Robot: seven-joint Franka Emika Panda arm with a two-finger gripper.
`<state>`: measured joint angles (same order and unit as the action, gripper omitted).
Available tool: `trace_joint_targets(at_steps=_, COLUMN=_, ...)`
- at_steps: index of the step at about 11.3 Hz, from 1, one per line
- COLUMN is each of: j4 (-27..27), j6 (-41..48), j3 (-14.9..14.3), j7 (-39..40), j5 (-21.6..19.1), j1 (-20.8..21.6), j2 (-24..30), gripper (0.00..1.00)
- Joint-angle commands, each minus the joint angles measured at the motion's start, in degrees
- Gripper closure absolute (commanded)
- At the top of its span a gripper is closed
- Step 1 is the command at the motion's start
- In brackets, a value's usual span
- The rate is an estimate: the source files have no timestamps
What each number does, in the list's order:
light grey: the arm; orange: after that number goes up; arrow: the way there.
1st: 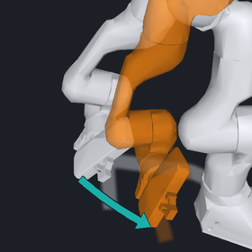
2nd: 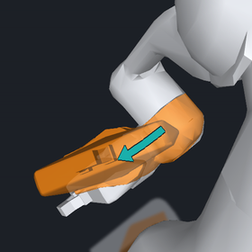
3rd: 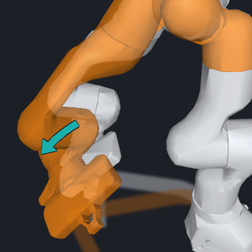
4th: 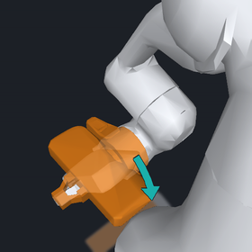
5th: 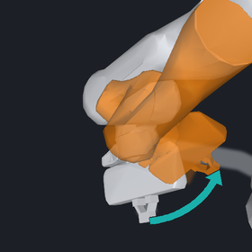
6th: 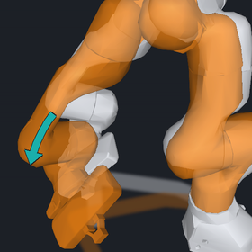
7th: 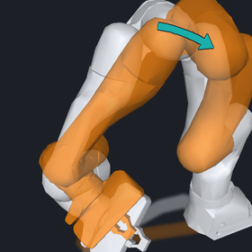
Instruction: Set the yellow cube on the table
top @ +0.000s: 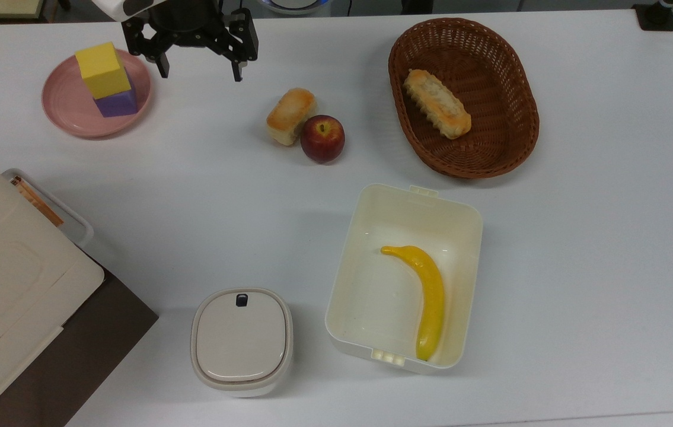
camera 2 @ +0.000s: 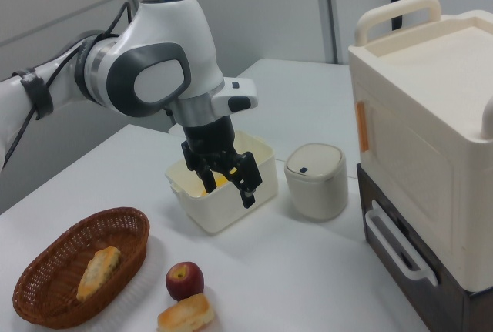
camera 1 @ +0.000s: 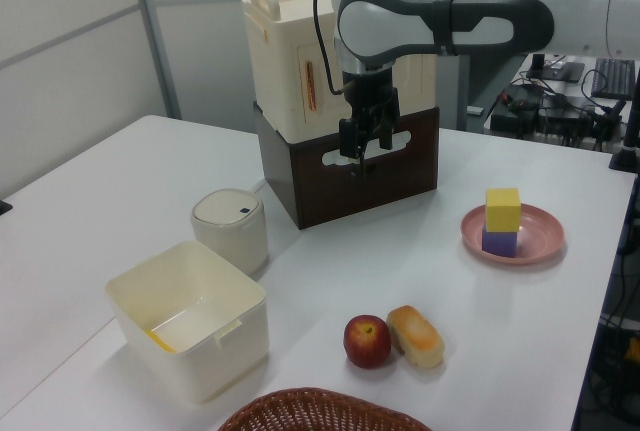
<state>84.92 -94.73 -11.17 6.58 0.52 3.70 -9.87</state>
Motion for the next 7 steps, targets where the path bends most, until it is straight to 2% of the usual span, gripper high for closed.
trace_joint_targets(at_steps=1, j4=0.07, j6=1.21, j3=-0.43, j7=1.33, j5=-0.34, j1=-0.52, j2=1.51, gripper=0.00)
trace_joint_targets(at_steps=7, j4=0.07, j6=1.39, j3=-0.52, j7=1.85, j5=-0.61, j1=-0.71, j2=1.52, gripper=0.00)
